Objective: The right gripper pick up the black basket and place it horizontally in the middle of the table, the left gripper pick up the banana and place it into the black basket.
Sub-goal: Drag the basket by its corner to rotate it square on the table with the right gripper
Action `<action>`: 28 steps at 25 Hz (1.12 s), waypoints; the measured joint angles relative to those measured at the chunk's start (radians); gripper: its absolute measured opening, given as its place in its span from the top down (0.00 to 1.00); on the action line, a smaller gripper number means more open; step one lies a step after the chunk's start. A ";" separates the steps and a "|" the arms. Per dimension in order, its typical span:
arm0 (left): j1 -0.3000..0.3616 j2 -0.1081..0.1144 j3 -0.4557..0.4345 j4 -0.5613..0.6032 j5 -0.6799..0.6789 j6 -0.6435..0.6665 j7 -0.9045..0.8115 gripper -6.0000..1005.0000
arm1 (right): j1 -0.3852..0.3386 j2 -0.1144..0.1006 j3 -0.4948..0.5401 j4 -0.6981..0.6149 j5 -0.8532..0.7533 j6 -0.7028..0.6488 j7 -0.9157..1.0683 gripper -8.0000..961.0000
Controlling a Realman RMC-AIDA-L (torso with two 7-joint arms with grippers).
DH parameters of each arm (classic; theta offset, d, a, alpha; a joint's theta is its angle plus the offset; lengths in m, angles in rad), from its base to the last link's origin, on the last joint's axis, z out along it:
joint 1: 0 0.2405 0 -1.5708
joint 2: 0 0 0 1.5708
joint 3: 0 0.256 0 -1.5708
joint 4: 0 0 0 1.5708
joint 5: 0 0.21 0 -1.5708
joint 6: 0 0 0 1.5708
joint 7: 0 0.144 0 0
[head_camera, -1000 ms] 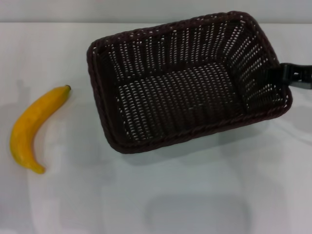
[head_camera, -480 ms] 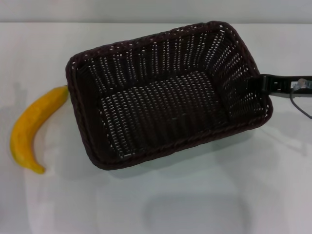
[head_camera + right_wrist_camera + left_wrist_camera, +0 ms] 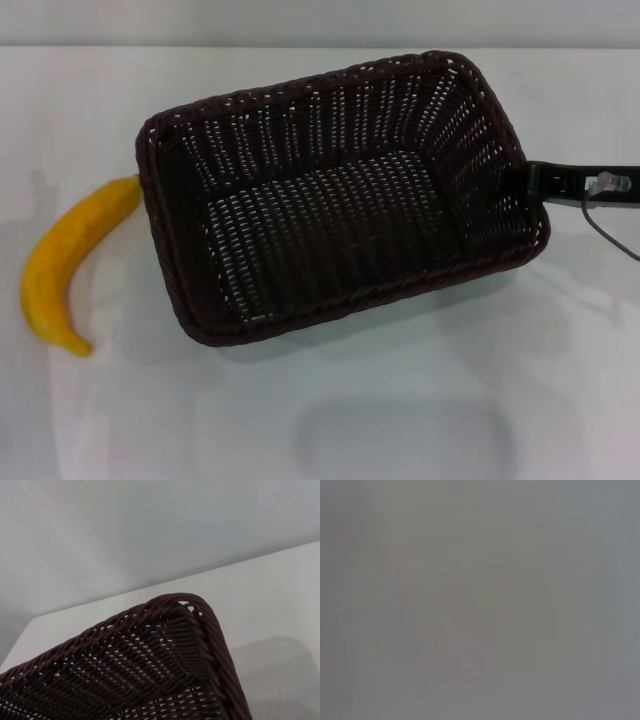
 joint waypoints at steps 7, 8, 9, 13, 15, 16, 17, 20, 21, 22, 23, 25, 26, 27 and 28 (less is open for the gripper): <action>0.002 0.000 0.005 -0.001 0.000 0.000 0.000 0.11 | -0.006 -0.001 -0.033 0.008 -0.002 0.061 -0.001 0.84; 0.002 0.000 0.006 -0.001 0.000 0.000 0.000 0.11 | -0.006 -0.001 -0.037 0.009 -0.002 0.070 -0.001 0.84; 0.002 0.000 0.007 -0.001 0.000 0.000 0.000 0.11 | -0.006 -0.001 -0.040 0.009 -0.002 0.077 -0.001 0.84; 0.003 0.000 0.009 -0.001 0.000 0.000 0.000 0.11 | -0.009 -0.002 -0.048 0.010 -0.001 0.103 -0.001 0.84; 0.003 0.000 0.009 -0.001 0.000 0.000 0.000 0.11 | -0.009 -0.002 -0.050 0.010 -0.002 0.112 -0.002 0.84; 0.003 0.000 0.009 -0.001 0.000 0.000 0.000 0.11 | -0.009 -0.002 -0.050 0.010 -0.002 0.112 -0.002 0.84; 0.003 0.000 0.009 -0.001 0.000 0.000 0.000 0.11 | -0.009 -0.002 -0.052 0.010 -0.003 0.125 -0.002 0.84; 0.004 0.000 0.010 -0.001 0.000 0.000 0.000 0.11 | -0.009 -0.002 -0.055 0.010 -0.003 0.130 -0.002 0.84; 0.004 0.000 0.010 -0.001 0.000 0.000 -0.001 0.11 | -0.009 -0.002 -0.056 0.010 -0.004 0.131 -0.002 0.84; 0.004 0.000 0.010 -0.001 0.000 0.000 -0.001 0.11 | -0.008 -0.002 -0.058 0.010 -0.005 0.132 -0.002 0.84; 0.004 0.000 0.010 -0.002 0.000 0.000 -0.001 0.11 | -0.007 -0.002 -0.060 0.010 -0.006 0.134 -0.003 0.84; 0.004 0.000 0.010 -0.004 0.000 0.000 -0.001 0.11 | -0.003 -0.002 -0.063 0.010 -0.008 0.137 -0.004 0.83; 0.004 0.000 0.010 -0.005 0.000 0.000 0.000 0.11 | -0.002 -0.003 -0.063 0.010 -0.009 0.138 -0.004 0.83; 0.004 0.000 0.009 -0.006 0.000 0.000 -0.001 0.11 | 0.000 -0.004 -0.064 0.010 -0.010 0.138 -0.005 0.83; 0.004 0.000 0.009 -0.007 0.000 0.000 -0.001 0.11 | 0.002 -0.004 -0.064 0.011 -0.011 0.138 -0.005 0.83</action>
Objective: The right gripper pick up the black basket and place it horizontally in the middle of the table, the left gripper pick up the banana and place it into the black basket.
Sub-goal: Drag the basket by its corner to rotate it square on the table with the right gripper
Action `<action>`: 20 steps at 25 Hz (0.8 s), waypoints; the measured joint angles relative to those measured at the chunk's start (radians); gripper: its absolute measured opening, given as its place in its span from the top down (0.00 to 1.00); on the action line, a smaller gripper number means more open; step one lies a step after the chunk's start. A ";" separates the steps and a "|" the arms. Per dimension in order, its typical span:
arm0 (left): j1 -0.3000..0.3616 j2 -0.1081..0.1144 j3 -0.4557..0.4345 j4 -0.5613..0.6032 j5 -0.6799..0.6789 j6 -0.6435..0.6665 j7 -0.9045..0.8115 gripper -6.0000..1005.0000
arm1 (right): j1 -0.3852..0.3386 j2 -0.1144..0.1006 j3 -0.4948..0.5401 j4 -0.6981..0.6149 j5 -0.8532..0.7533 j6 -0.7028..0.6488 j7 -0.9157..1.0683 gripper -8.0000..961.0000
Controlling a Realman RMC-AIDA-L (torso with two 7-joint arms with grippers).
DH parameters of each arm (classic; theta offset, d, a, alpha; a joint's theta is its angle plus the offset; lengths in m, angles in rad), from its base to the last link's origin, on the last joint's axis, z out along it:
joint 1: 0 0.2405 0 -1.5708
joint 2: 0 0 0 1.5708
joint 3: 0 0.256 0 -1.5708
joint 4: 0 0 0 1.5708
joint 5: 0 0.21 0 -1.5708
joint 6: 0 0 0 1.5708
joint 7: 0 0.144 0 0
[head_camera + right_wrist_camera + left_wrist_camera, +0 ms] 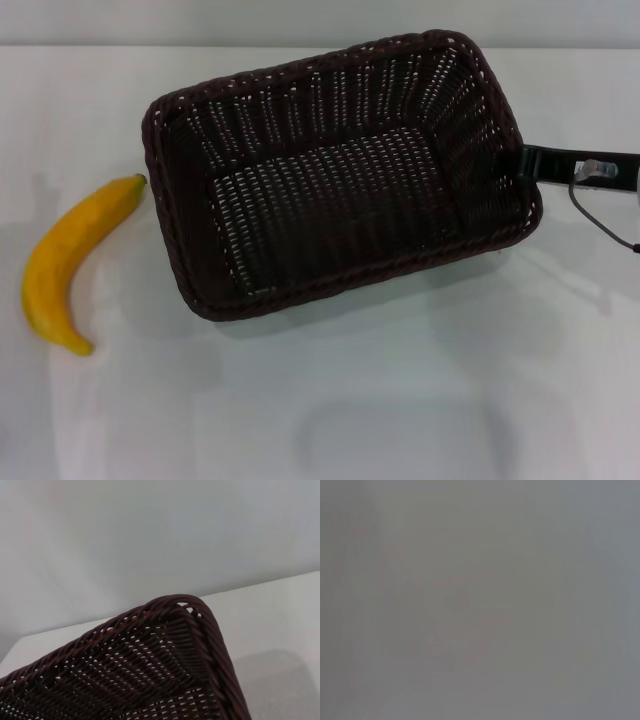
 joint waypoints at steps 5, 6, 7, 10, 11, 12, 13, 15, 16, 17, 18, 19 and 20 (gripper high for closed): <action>0.000 0.000 -0.002 -0.003 0.000 0.000 -0.009 0.11 | 0.007 -0.001 0.000 0.002 -0.001 0.001 -0.001 0.83; 0.000 0.000 -0.003 -0.004 0.000 0.000 -0.016 0.11 | 0.007 -0.002 0.000 0.002 0.000 0.002 -0.002 0.83; 0.000 0.000 -0.004 -0.006 0.000 0.000 -0.024 0.11 | 0.007 -0.002 0.000 0.002 0.002 0.004 -0.003 0.83; 0.000 0.000 -0.004 -0.009 0.000 0.000 -0.033 0.11 | 0.007 -0.002 0.000 0.002 0.007 0.007 -0.007 0.79; 0.000 0.000 -0.004 -0.010 0.000 0.000 -0.035 0.11 | 0.007 -0.002 0.001 0.002 0.007 0.009 -0.008 0.77; 0.000 0.000 -0.004 -0.010 0.000 0.000 -0.036 0.11 | 0.007 -0.002 0.001 0.002 0.008 0.010 -0.008 0.76; 0.000 0.000 -0.004 -0.011 0.000 0.000 -0.037 0.11 | 0.007 -0.002 0.000 0.001 0.007 0.011 -0.008 0.72; 0.000 0.000 -0.004 -0.011 0.000 0.000 -0.038 0.11 | 0.005 -0.002 0.000 -0.002 0.004 0.015 -0.009 0.64; 0.000 0.000 -0.004 -0.011 0.000 0.000 -0.038 0.11 | 0.003 -0.002 0.000 -0.004 0.002 0.017 -0.010 0.61; 0.000 0.000 -0.005 -0.011 0.000 0.000 -0.038 0.11 | -0.002 -0.002 -0.002 -0.010 0.000 0.021 -0.012 0.57; 0.000 0.000 -0.005 -0.011 0.000 0.000 -0.038 0.11 | -0.012 -0.002 -0.005 -0.022 -0.001 0.031 -0.018 0.53; 0.000 0.001 -0.005 -0.011 0.000 0.000 -0.038 0.11 | -0.022 -0.002 -0.009 -0.037 -0.002 0.044 -0.027 0.50; 0.000 0.002 -0.005 -0.011 0.000 0.000 -0.038 0.11 | -0.031 -0.003 -0.011 -0.050 -0.002 0.055 -0.035 0.47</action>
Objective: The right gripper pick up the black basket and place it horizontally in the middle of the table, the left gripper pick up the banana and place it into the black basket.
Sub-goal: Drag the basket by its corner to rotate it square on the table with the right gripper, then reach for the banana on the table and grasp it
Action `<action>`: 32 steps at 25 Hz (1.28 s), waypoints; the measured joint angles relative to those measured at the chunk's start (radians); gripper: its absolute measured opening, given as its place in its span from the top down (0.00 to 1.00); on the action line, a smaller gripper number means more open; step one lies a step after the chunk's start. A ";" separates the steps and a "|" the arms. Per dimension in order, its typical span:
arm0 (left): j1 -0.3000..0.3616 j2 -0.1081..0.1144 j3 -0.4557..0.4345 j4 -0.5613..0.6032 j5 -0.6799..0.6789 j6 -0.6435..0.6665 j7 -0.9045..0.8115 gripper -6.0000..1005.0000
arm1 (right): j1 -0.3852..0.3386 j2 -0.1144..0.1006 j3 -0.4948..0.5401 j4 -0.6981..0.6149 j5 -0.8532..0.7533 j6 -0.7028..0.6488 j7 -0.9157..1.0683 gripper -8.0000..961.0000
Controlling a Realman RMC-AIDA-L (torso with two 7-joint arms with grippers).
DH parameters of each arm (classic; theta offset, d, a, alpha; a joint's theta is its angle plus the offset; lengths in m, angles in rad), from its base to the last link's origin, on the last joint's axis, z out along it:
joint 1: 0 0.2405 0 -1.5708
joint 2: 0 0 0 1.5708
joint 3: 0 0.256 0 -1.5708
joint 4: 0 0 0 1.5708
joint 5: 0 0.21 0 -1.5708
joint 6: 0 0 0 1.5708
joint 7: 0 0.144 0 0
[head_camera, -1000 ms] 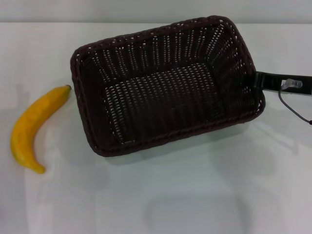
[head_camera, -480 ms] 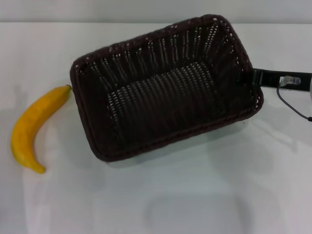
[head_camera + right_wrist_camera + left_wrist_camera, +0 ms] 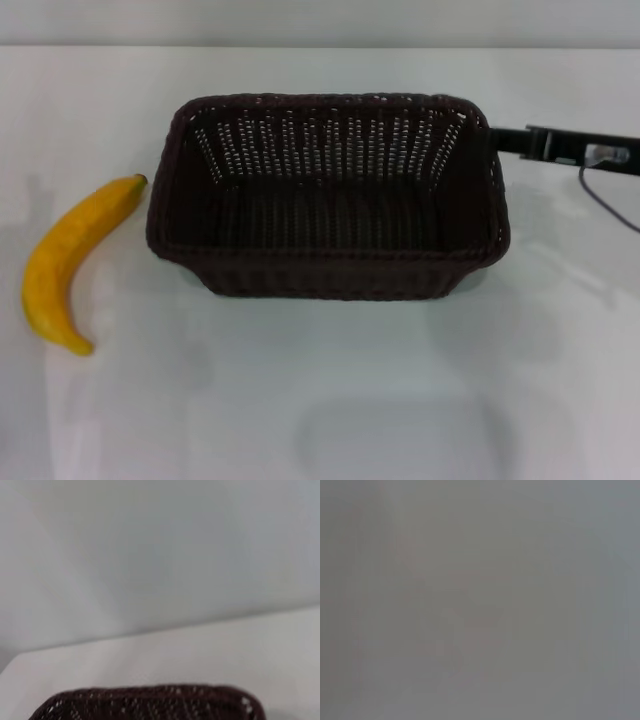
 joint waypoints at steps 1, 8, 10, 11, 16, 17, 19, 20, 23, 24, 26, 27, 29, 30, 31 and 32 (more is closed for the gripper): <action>0.000 0.001 0.000 0.000 0.000 0.000 0.000 0.11 | -0.010 -0.001 -0.001 -0.015 -0.001 0.015 -0.015 0.44; 0.000 0.001 -0.002 -0.007 0.000 0.000 0.000 0.11 | -0.009 -0.002 0.016 -0.019 -0.001 0.091 -0.158 0.35; -0.001 0.001 -0.002 -0.008 0.000 0.000 0.000 0.11 | -0.003 -0.002 0.013 -0.010 -0.001 0.140 -0.229 0.34; -0.001 0.001 -0.002 -0.009 0.000 0.000 0.001 0.11 | -0.002 -0.002 0.014 -0.004 0.000 0.168 -0.264 0.33; -0.002 0.002 -0.010 -0.007 0.020 0.000 0.006 0.11 | 0.004 -0.005 0.020 0.043 0.008 0.370 -0.405 0.16; -0.002 0.002 -0.017 -0.005 0.025 0.000 0.006 0.11 | 0.004 -0.005 0.015 0.058 0.009 0.420 -0.422 0.12; -0.002 0.001 -0.030 -0.002 0.035 0.000 0.006 0.11 | 0.007 -0.005 0.005 0.095 0.009 0.533 -0.446 0.12; -0.003 0.000 -0.038 0.000 0.039 0.000 0.006 0.11 | 0.012 -0.005 -0.001 0.120 0.006 0.599 -0.454 0.12; -0.004 -0.001 -0.053 0.010 0.048 -0.001 0.007 0.11 | 0.026 -0.005 -0.020 0.181 -0.004 0.744 -0.462 0.12; -0.003 -0.001 -0.058 0.014 0.053 -0.001 0.007 0.11 | 0.031 -0.005 -0.028 0.199 -0.010 0.790 -0.464 0.13; 0.000 -0.002 -0.074 0.024 0.069 -0.001 0.008 0.11 | 0.041 -0.005 -0.046 0.244 -0.039 0.899 -0.464 0.13; 0.000 -0.004 -0.084 0.031 0.079 -0.001 0.008 0.11 | 0.046 -0.005 -0.059 0.267 -0.061 0.950 -0.462 0.13; 0.000 -0.005 -0.092 0.038 0.088 -0.001 0.009 0.11 | 0.057 -0.005 -0.095 0.322 -0.117 1.073 -0.455 0.13; 0.001 -0.004 -0.095 0.044 0.092 -0.001 0.009 0.11 | 0.064 -0.006 -0.117 0.351 -0.147 1.141 -0.452 0.13; 0.001 -0.004 -0.096 0.050 0.093 -0.001 0.010 0.11 | 0.076 -0.005 -0.151 0.398 -0.190 1.236 -0.447 0.13; 0.001 -0.001 -0.096 0.056 0.093 -0.002 0.010 0.11 | 0.082 -0.005 -0.173 0.431 -0.215 1.291 -0.438 0.13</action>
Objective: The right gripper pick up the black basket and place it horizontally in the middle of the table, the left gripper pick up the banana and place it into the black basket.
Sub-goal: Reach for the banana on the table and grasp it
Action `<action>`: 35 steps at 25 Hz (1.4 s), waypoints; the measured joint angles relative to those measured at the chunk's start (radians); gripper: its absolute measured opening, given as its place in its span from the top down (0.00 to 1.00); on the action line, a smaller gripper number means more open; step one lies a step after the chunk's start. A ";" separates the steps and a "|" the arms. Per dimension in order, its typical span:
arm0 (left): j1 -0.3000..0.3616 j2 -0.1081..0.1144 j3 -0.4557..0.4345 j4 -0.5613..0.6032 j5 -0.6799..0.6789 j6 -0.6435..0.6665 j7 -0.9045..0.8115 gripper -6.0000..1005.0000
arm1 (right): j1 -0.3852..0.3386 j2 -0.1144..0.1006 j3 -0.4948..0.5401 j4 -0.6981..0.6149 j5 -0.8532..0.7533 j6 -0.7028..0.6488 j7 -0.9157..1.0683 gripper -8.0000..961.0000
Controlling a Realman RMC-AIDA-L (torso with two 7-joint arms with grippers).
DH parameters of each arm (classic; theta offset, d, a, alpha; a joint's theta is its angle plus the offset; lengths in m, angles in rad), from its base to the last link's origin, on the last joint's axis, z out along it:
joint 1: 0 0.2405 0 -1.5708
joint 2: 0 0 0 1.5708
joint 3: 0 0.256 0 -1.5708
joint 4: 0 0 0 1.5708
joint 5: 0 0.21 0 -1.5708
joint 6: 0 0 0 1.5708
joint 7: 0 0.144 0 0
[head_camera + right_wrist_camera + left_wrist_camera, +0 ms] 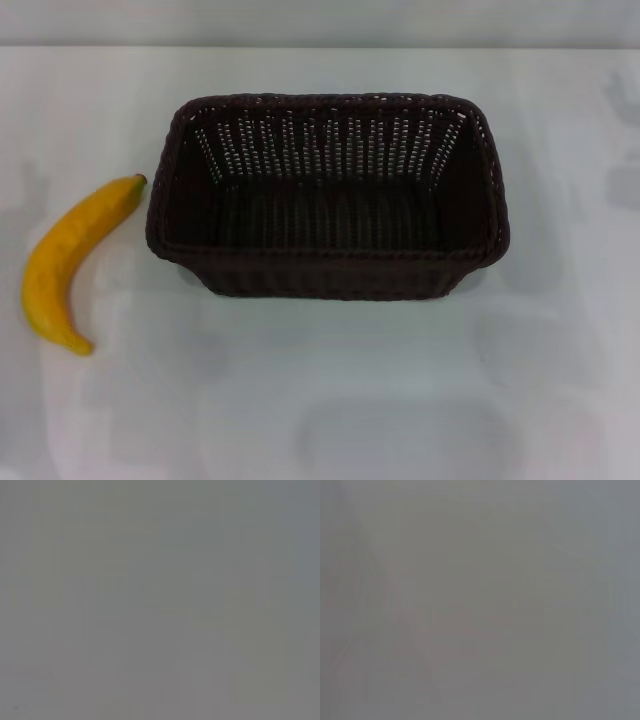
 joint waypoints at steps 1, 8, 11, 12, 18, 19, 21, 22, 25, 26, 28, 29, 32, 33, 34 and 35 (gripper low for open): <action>0.000 0.003 -0.001 0.008 0.002 0.000 0.001 0.11 | 0.008 0.000 -0.023 0.040 -0.039 0.080 0.022 0.13; 0.018 0.000 -0.067 0.063 0.079 0.000 0.031 0.11 | 0.025 0.000 -0.058 0.232 -0.266 0.341 0.381 0.13; 0.026 -0.004 -0.097 0.084 0.107 -0.001 0.041 0.11 | 0.022 -0.004 -0.067 0.246 -0.308 0.350 0.467 0.13; 0.026 -0.005 -0.105 0.090 0.115 -0.001 0.046 0.11 | 0.021 -0.005 -0.074 0.248 -0.312 0.349 0.471 0.13; 0.037 -0.010 -0.131 0.147 0.183 -0.024 0.062 0.11 | 0.026 -0.003 -0.096 0.280 -0.341 0.352 0.470 0.13; 0.046 -0.010 -0.136 0.173 0.202 -0.052 0.076 0.11 | 0.027 -0.003 -0.095 0.282 -0.341 0.352 0.470 0.13; 0.079 -0.009 -0.149 0.264 0.238 -0.172 0.142 0.11 | 0.029 -0.003 -0.092 0.287 -0.338 0.351 0.471 0.13; 0.091 -0.009 -0.155 0.300 0.251 -0.227 0.173 0.11 | 0.030 -0.003 -0.090 0.288 -0.337 0.351 0.471 0.13; 0.139 -0.015 -0.181 0.440 0.285 -0.428 0.267 0.11 | 0.036 -0.003 -0.087 0.299 -0.336 0.351 0.472 0.13; 0.158 -0.019 -0.192 0.496 0.292 -0.518 0.294 0.11 | 0.041 -0.003 -0.086 0.307 -0.336 0.350 0.472 0.13; 0.188 -0.024 -0.206 0.588 0.294 -0.656 0.327 0.11 | 0.046 -0.003 -0.086 0.316 -0.335 0.349 0.473 0.13; 0.204 -0.026 -0.214 0.638 0.292 -0.740 0.348 0.11 | 0.049 -0.004 -0.085 0.319 -0.335 0.349 0.473 0.13; 0.250 -0.030 -0.234 0.788 0.285 -0.975 0.398 0.11 | 0.052 -0.005 -0.074 0.322 -0.335 0.349 0.473 0.13; 0.262 -0.031 -0.243 0.828 0.284 -1.051 0.407 0.11 | 0.053 -0.005 -0.066 0.322 -0.334 0.349 0.473 0.13; 0.272 -0.032 -0.252 0.866 0.284 -1.119 0.413 0.11 | 0.053 -0.005 -0.059 0.322 -0.333 0.347 0.473 0.13; 0.280 -0.032 -0.268 0.908 0.284 -1.218 0.414 0.11 | 0.053 -0.005 -0.054 0.320 -0.332 0.343 0.473 0.13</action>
